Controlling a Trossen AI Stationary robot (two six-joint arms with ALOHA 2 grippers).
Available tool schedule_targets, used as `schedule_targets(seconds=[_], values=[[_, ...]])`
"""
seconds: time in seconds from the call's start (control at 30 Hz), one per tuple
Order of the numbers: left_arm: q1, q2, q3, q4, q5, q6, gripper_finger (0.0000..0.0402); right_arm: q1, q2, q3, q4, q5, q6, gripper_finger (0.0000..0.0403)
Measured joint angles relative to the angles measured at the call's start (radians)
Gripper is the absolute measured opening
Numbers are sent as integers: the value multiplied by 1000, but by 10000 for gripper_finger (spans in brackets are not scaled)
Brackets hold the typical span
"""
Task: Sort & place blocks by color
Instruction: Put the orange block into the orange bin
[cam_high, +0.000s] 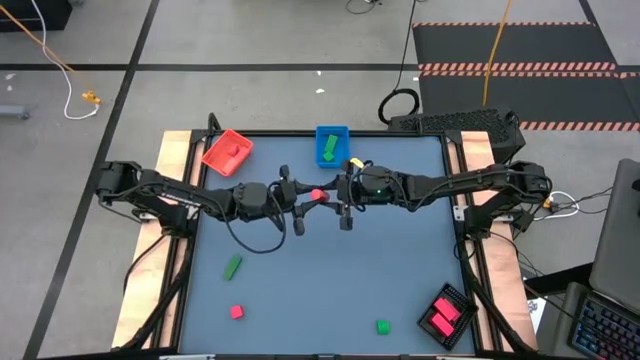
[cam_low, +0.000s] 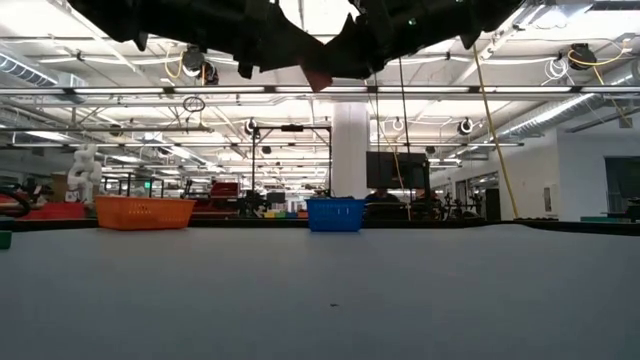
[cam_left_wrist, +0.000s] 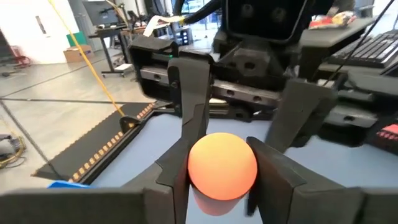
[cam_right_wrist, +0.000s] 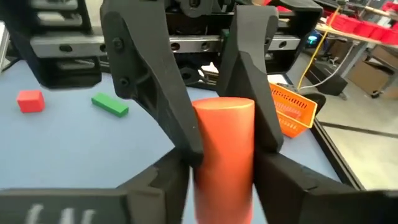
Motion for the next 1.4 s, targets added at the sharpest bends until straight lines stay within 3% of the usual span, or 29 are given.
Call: schedule_targets(seconds=[0.13, 0.3, 0.5, 0.6, 0.83, 0.97, 1.07, 1.27, 1.4], values=[[-1, -3, -1, -26, -37, 13, 128, -1, -1, 2, -38, 77, 44, 211], [5, -29, -3, -137, -152, 35, 128, -3, -3, -36, -35, 191, 66, 243], [66, -142, -3, -388, -310, 19, 128, -3, -3, -76, -43, 298, 67, 257], [146, -217, -3, -556, -358, -21, 128, -3, -3, -97, -36, 300, 76, 257], [434, -357, -3, -839, -347, -156, 128, -2, -3, -117, -27, 297, 118, 258], [616, -366, -3, -908, -242, -204, 128, 9, -8, -117, -15, 286, 113, 258], [725, -343, -3, -962, -225, -237, 128, 21, -13, -117, 22, 270, 102, 258], [871, -280, -3, -1033, -222, -263, 129, 41, -33, -118, 35, 270, 72, 258], [913, -239, -3, -1044, -163, -265, 157, 46, -50, -117, 40, 269, 70, 258]])
